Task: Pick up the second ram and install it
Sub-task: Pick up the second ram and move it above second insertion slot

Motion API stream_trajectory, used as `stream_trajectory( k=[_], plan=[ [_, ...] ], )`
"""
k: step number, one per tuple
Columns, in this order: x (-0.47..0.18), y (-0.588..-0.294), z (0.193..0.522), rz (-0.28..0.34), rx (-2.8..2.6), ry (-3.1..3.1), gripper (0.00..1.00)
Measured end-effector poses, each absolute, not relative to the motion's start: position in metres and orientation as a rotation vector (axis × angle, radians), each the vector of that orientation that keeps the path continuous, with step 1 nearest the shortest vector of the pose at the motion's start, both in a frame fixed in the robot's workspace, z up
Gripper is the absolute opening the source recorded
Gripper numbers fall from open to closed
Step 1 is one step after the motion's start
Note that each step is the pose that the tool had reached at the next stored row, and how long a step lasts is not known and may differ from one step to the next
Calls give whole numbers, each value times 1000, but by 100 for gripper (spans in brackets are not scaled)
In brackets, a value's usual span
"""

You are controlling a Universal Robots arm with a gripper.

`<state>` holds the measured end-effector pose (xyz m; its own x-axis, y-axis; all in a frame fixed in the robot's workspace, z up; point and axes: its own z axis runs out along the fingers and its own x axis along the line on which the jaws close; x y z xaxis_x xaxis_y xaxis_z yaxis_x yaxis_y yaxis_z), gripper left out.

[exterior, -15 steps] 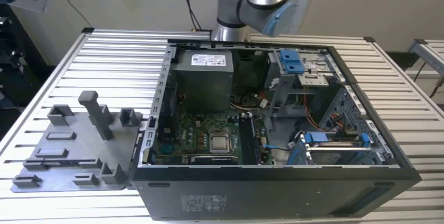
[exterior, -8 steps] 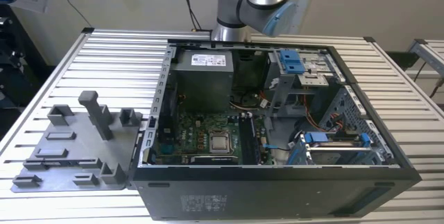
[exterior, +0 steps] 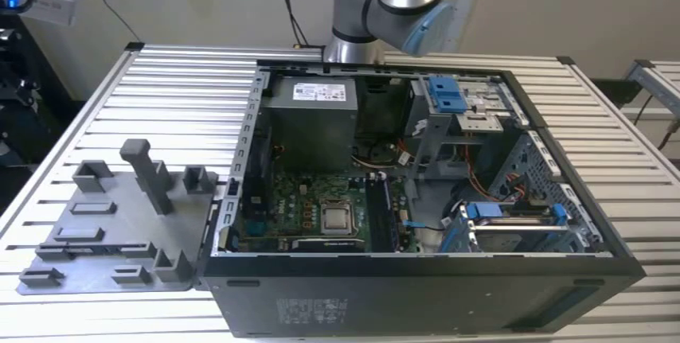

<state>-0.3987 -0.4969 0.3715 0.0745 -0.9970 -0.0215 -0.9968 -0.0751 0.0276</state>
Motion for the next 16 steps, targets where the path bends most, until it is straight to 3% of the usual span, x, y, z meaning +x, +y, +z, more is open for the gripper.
stream_trajectory(
  k=[16],
  plan=[
    [-399, -497, 355, -55, 2286, -2147, 48]
  ],
)
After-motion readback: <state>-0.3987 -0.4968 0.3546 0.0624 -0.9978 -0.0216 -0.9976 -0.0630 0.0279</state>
